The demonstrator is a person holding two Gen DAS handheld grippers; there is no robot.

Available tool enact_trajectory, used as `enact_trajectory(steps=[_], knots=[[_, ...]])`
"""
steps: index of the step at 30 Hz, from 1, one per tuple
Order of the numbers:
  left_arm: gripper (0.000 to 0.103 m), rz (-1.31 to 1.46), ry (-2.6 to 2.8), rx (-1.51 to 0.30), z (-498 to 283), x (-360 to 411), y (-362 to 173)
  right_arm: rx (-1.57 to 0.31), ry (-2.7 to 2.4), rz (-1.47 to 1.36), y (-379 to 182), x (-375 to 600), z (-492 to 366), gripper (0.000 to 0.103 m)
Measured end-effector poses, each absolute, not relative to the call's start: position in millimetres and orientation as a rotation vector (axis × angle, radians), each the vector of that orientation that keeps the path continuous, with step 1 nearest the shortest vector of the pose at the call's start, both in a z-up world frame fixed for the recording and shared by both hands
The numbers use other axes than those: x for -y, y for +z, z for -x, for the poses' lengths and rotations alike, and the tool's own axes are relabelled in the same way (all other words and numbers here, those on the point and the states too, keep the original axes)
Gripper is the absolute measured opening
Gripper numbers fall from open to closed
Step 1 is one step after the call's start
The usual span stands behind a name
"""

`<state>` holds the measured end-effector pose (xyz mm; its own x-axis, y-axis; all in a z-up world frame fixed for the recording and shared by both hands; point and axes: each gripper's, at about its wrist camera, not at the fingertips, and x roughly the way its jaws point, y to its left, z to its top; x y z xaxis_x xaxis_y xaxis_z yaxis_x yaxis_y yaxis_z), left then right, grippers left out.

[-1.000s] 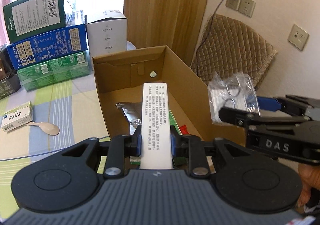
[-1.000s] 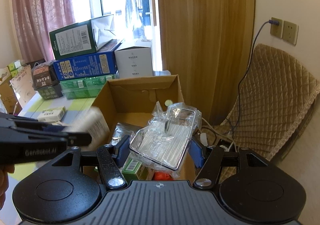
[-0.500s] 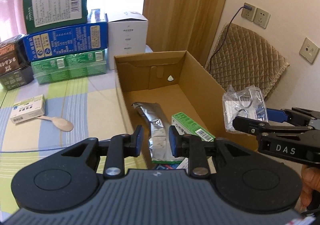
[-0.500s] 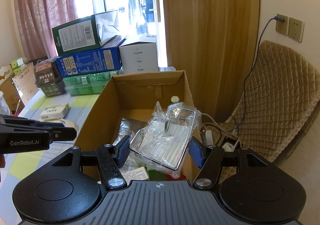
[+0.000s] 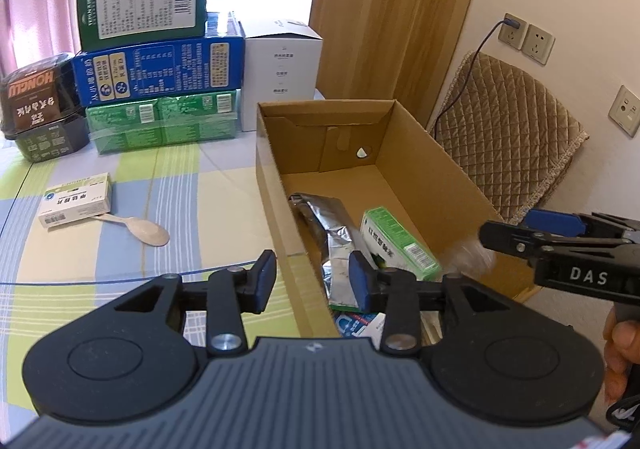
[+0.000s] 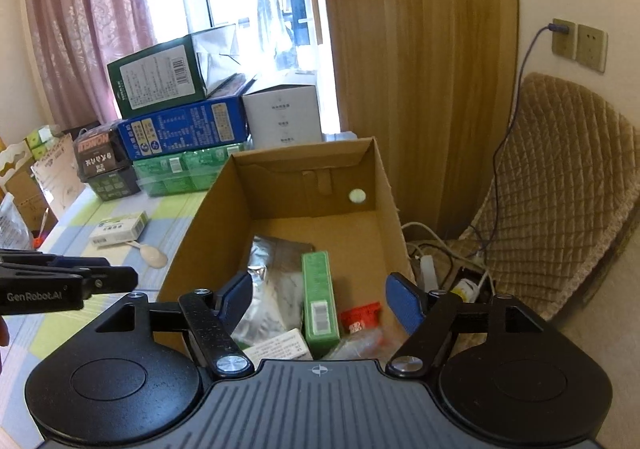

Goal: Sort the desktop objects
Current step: 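Lower the white box and hook package into the cardboard box and open both tools, then withdraw both tools from the cardboard box back over the table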

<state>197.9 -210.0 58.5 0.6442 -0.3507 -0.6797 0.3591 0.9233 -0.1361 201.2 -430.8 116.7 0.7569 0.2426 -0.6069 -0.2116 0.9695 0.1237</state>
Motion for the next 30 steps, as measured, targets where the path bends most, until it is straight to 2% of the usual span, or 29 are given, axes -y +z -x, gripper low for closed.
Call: enact_trajectory(steps=[7, 16, 22, 24, 30], knots=[[0.039, -0.003, -0.390, -0.774, -184.5, 197.5, 60.4, -0.677, 0.248, -0.060, 121.8, 429.6, -180.6, 0.072], [0.048, -0.005, -0.374, -0.762, -159.2, 177.3, 72.9, -0.681, 0.269, -0.057, 130.2, 411.4, -149.7, 0.077], [0.055, -0.009, -0.352, -0.763, -141.8, 158.8, 78.9, -0.671, 0.281, -0.049, 137.7, 397.7, -130.7, 0.086], [0.062, -0.004, -0.341, -0.759, -135.8, 151.0, 81.0, -0.666, 0.285, -0.044, 140.3, 392.1, -124.9, 0.092], [0.072, 0.003, -0.305, -0.750, -118.5, 123.0, 83.1, -0.657, 0.309, -0.028, 144.1, 374.3, -111.9, 0.100]])
